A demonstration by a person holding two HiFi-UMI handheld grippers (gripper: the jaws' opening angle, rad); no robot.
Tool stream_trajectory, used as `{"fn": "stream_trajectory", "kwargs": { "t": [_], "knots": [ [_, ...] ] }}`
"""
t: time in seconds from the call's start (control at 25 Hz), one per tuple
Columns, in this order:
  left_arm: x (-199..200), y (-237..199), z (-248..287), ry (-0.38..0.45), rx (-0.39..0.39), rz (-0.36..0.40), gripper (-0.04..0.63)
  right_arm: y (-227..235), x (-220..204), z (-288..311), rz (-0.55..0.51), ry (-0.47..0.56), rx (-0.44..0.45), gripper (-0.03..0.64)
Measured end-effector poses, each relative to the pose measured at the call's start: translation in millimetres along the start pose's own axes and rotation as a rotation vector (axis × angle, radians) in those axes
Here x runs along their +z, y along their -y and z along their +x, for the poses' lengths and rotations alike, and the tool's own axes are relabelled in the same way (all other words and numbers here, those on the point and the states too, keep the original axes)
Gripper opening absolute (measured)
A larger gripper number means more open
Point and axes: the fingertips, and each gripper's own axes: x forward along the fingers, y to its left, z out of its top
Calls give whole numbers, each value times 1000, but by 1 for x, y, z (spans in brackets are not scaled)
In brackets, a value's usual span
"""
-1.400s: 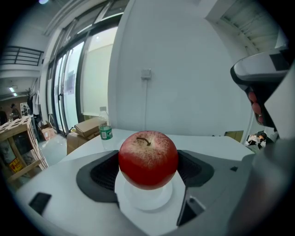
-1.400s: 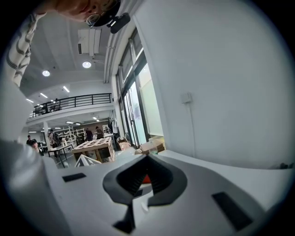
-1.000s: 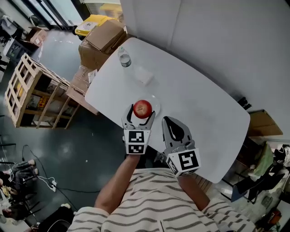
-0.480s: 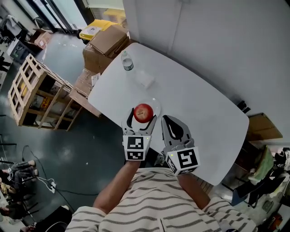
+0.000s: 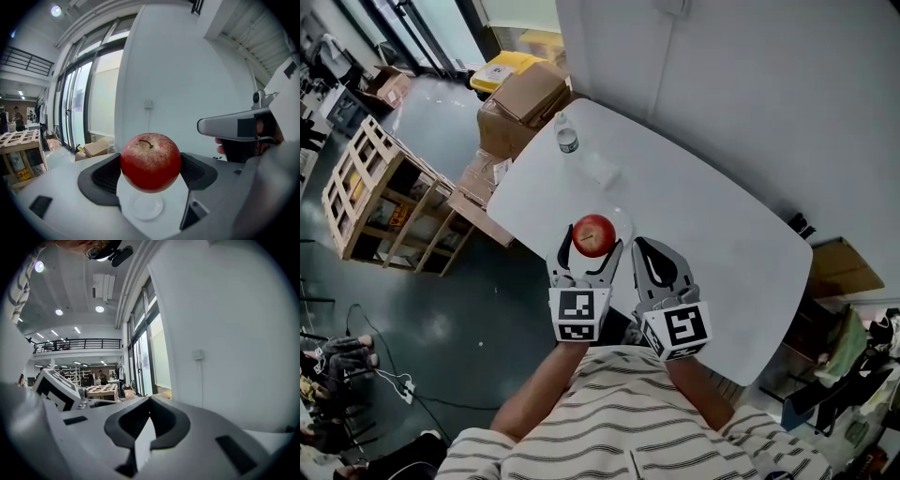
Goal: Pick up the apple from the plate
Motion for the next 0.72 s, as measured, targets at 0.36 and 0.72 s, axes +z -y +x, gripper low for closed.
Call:
{"fn": "stream_trajectory", "kwargs": {
  "t": [0.36, 0.72],
  "knots": [
    [35, -3, -20, 66, 10, -1, 379, -6, 13, -3, -19, 26, 3, 12],
    [55, 1, -36, 119, 20, -9, 379, -10, 18, -6, -27, 42, 15, 12]
  ]
}}
